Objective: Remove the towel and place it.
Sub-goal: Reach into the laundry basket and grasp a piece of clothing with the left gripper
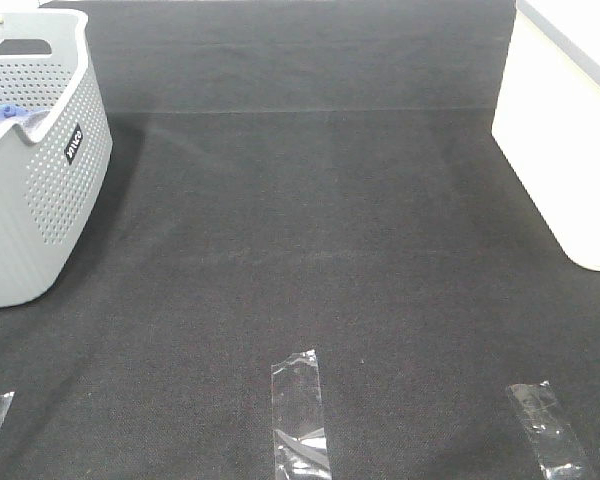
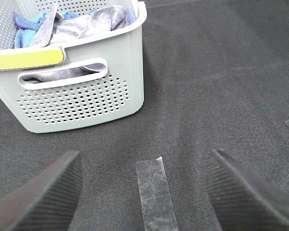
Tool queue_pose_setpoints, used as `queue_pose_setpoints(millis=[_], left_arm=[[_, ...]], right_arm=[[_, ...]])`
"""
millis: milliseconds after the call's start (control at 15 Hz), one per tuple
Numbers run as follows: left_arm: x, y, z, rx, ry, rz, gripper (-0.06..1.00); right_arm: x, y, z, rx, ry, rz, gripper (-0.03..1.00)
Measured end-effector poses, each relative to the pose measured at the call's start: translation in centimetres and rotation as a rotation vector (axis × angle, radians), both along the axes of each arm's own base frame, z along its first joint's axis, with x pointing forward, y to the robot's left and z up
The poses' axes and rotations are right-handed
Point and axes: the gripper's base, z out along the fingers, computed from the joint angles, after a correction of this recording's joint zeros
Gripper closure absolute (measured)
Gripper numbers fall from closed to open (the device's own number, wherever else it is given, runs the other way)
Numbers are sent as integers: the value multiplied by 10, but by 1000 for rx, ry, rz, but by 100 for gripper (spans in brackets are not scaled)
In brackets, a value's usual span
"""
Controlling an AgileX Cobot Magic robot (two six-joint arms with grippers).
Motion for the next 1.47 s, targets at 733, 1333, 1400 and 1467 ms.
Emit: queue_pose_setpoints(millis=[733,1333,1400,1467], left_arm=[[0,0,0,0,0,0,25],[0,0,0,0,0,0,25],[0,0,0,0,0,0,25],[0,0,0,0,0,0,25]], right_arm=[[0,0,0,0,0,0,30],[0,0,0,0,0,0,30],[0,0,0,0,0,0,30],[0,0,0,0,0,0,30]])
